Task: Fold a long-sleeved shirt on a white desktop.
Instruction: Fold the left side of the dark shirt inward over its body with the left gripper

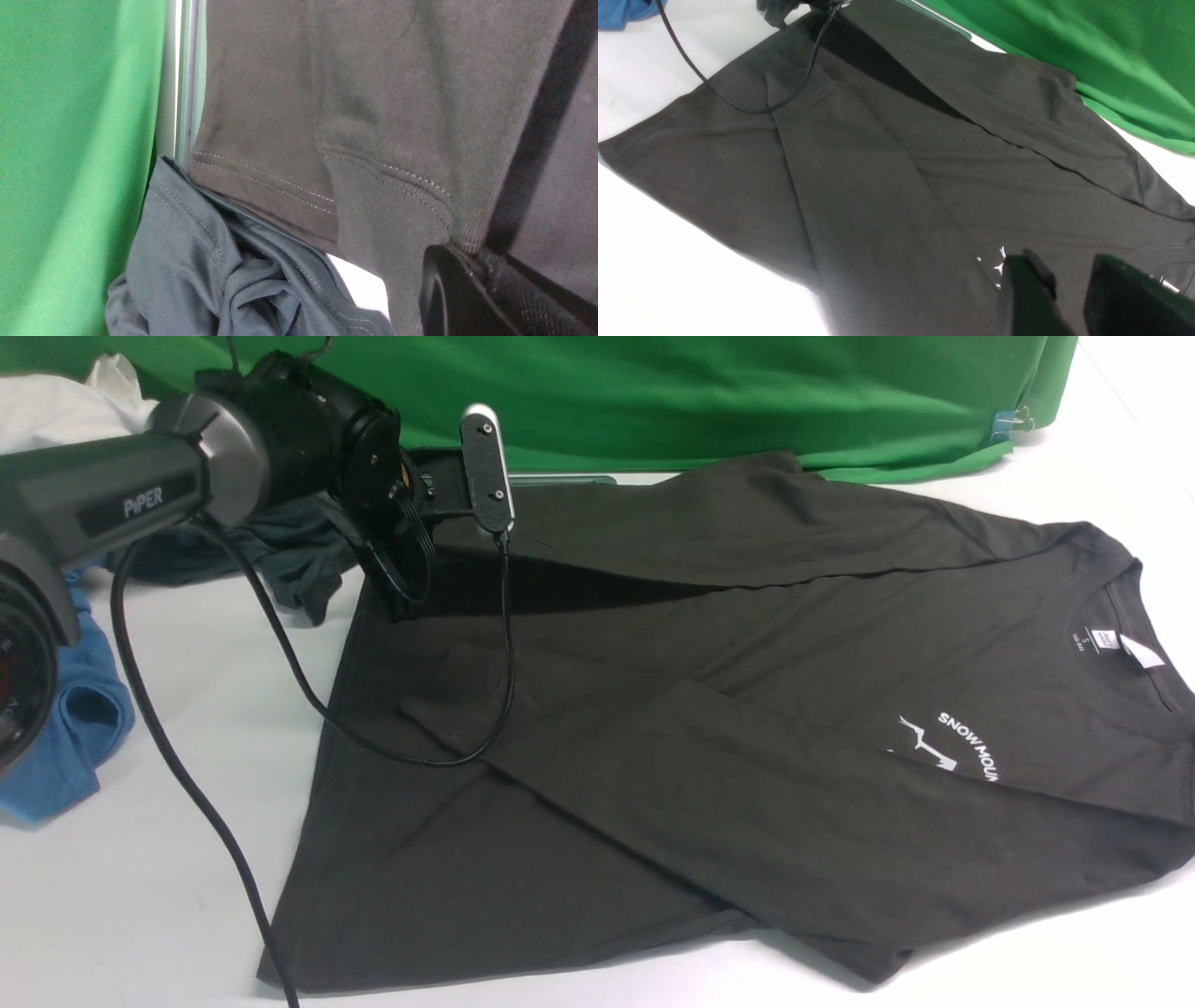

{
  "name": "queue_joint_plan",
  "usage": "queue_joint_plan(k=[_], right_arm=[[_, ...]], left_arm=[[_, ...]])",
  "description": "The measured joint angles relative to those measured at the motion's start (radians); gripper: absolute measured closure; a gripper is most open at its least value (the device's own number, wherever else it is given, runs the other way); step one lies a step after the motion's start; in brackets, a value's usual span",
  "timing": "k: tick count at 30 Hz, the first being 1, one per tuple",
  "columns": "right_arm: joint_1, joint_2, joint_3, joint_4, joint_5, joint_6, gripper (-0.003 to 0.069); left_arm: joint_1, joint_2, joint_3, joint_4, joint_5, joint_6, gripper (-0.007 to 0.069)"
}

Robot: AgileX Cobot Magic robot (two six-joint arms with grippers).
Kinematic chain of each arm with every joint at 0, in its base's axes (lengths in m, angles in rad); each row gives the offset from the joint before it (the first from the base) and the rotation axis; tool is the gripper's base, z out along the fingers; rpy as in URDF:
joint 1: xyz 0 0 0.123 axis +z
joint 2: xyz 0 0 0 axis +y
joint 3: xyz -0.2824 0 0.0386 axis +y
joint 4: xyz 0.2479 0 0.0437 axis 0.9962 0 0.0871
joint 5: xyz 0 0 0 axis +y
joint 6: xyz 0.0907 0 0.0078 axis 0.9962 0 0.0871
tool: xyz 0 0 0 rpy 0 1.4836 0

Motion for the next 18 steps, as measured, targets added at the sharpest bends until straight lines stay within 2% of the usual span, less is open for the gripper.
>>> queue_joint_plan(k=[18], right_arm=[[0.0,0.0,0.0,0.0,0.001,-0.001,0.047]], left_arm=[[-0.014,0.0,0.0,-0.064,0.143,0.003,0.0599]])
